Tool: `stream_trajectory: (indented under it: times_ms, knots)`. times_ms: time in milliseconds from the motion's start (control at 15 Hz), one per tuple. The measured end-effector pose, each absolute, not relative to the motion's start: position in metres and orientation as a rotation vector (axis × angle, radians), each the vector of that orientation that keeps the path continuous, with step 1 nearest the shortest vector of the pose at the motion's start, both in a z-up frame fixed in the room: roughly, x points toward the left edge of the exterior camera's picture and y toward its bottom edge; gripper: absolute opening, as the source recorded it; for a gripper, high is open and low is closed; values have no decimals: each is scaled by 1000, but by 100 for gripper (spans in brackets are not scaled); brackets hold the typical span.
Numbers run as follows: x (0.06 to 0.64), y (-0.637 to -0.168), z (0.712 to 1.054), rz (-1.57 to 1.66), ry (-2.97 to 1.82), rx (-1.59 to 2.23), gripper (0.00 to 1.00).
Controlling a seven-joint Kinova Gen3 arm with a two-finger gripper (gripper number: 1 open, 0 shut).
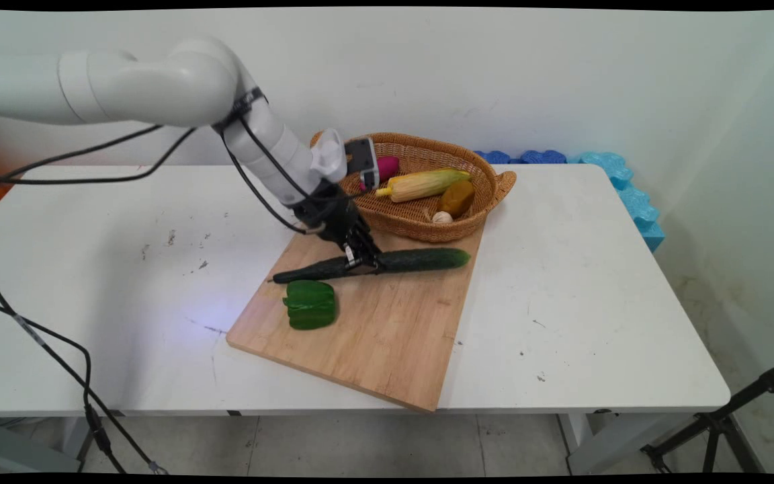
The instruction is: Place the picked object in the vegetable basket
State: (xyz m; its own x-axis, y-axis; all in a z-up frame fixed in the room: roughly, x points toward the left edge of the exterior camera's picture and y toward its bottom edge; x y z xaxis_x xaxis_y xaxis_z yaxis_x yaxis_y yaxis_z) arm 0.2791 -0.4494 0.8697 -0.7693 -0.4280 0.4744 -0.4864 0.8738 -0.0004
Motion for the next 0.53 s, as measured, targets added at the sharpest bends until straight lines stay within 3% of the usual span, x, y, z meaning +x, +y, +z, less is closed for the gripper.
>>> stream_trajectory:
  times_ms: [533]
  knots:
    - [281, -449, 953, 207, -2529, 604, 0]
